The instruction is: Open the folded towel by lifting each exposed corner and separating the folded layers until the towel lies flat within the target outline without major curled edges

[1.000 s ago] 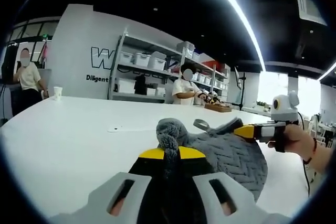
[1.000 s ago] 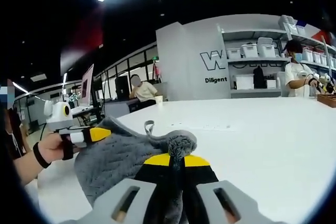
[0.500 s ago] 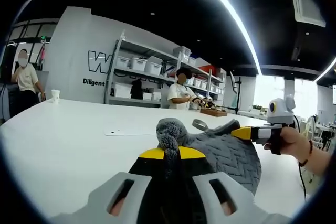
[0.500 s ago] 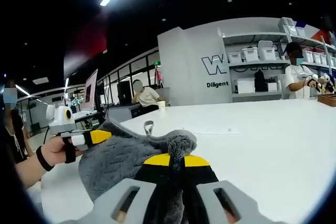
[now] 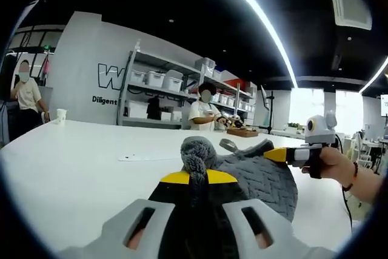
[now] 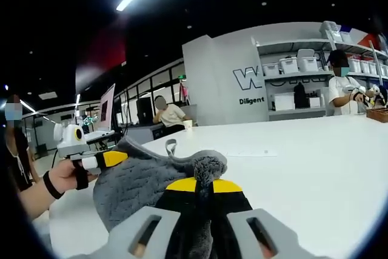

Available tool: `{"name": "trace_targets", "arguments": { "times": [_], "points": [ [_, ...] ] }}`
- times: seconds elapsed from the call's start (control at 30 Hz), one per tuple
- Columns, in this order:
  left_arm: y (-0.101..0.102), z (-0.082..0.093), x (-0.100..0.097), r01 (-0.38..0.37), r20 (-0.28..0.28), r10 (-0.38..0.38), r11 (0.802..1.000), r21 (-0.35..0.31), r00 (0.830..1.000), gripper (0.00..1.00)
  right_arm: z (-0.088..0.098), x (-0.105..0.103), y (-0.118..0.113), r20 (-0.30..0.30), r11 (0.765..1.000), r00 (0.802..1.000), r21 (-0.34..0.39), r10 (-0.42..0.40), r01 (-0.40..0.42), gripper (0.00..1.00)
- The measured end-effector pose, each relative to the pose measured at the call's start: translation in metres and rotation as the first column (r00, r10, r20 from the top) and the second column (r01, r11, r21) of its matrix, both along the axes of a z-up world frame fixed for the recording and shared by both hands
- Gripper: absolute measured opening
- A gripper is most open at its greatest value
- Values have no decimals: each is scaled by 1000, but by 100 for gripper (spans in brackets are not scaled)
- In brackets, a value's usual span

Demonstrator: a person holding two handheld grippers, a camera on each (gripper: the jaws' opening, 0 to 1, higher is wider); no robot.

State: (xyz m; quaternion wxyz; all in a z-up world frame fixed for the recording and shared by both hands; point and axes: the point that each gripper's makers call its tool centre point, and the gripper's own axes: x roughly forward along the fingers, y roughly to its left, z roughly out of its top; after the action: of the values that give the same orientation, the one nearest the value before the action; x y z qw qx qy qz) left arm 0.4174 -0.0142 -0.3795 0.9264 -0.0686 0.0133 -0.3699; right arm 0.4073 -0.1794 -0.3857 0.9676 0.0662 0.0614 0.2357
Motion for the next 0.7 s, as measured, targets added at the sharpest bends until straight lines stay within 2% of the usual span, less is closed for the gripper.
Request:
{"name": "trace_targets", "arguments": {
  "times": [0.3,0.7],
  "points": [
    [1,0,-9,11,7,-11,999,-30,1000,4,1,-7,2,13,1000,1000,-3,10,-10,0],
    [2,3,-16,31,29,-30,999,-28,999,4,3,-18,3,31,1000,999,1,20,-20,0]
  ]
}}
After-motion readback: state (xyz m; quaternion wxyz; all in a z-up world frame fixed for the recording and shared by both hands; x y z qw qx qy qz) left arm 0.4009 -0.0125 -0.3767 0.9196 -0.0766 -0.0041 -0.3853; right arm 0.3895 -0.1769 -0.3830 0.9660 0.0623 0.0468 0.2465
